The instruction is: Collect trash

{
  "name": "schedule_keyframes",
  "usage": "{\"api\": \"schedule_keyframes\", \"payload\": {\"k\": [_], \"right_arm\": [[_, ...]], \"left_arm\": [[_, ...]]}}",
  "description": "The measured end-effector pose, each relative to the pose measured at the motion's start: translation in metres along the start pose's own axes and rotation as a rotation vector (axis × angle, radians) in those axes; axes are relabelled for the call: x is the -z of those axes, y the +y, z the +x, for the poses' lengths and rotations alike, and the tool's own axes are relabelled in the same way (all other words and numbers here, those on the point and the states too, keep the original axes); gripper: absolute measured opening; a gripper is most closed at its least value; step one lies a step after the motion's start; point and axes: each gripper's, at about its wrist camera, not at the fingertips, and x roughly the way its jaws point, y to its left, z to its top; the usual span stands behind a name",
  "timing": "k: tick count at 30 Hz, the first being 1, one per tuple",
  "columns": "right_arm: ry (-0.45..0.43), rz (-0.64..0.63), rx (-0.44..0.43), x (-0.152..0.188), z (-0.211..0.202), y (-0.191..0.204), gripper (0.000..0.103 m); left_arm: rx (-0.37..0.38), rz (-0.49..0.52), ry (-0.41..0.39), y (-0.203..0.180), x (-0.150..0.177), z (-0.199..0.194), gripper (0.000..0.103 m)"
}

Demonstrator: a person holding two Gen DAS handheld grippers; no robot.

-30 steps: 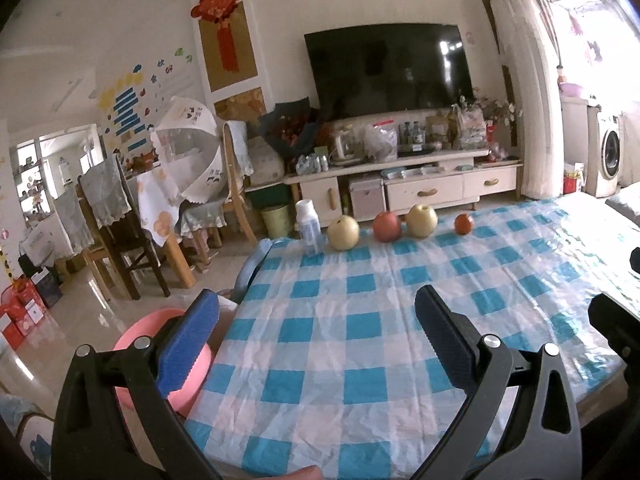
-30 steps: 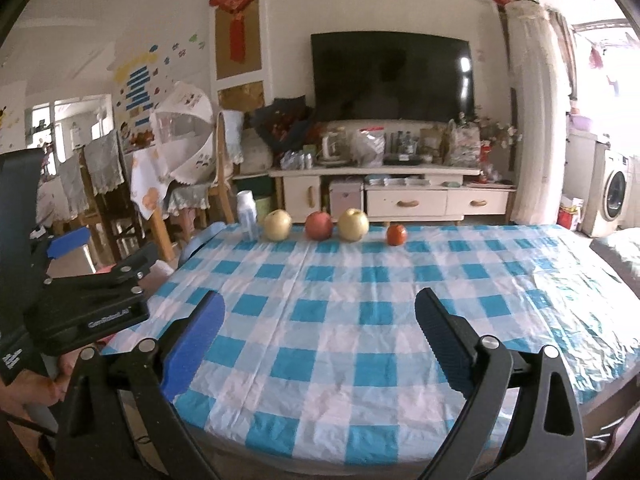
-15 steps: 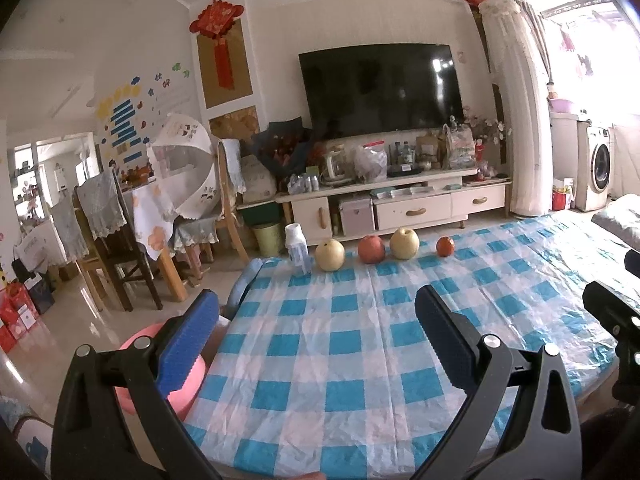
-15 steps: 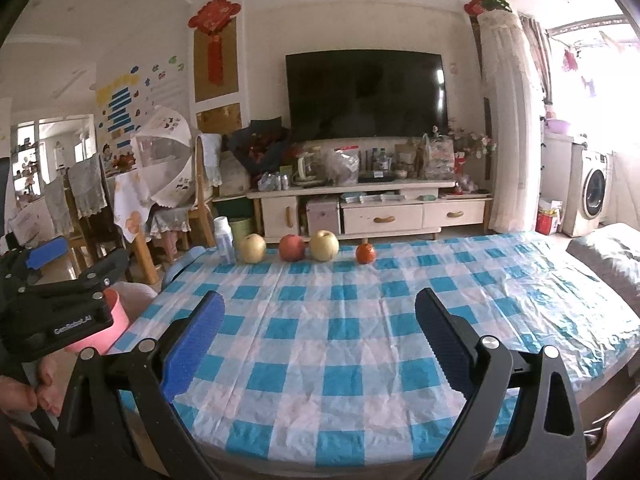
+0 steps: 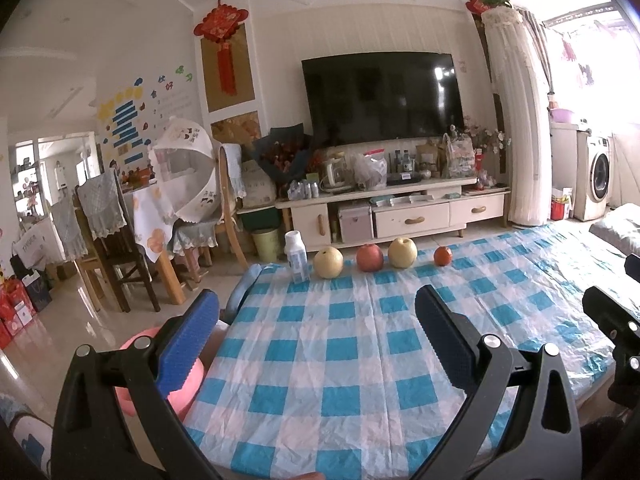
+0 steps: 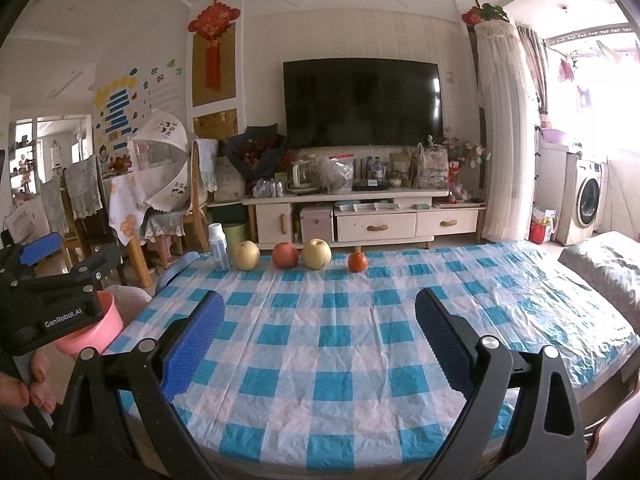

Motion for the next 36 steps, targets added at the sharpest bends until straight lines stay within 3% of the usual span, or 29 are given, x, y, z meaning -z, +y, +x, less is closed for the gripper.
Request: {"api": "schedule_keyframes", "payload": {"k": [24,31,36], "right_arm": [[0.054,-0.012,0.014,0.012,0.043,-0.007,0.095],[0.099,-0.024,0.004,0.025,0.078,-0.003,0.095],[0.165,-0.015,-0.004,0.036,0.117,-0.006,0.095]], "left_arm": [[-0.007,0.007,0.062,-0.007,0.016,0.037,0.099],[-0.004,0.008,0.102,-0.012,0.029,0.067,0.099],[0.006,-0.008,0.182,-0.016,0.043,0.112,0.099]]}}
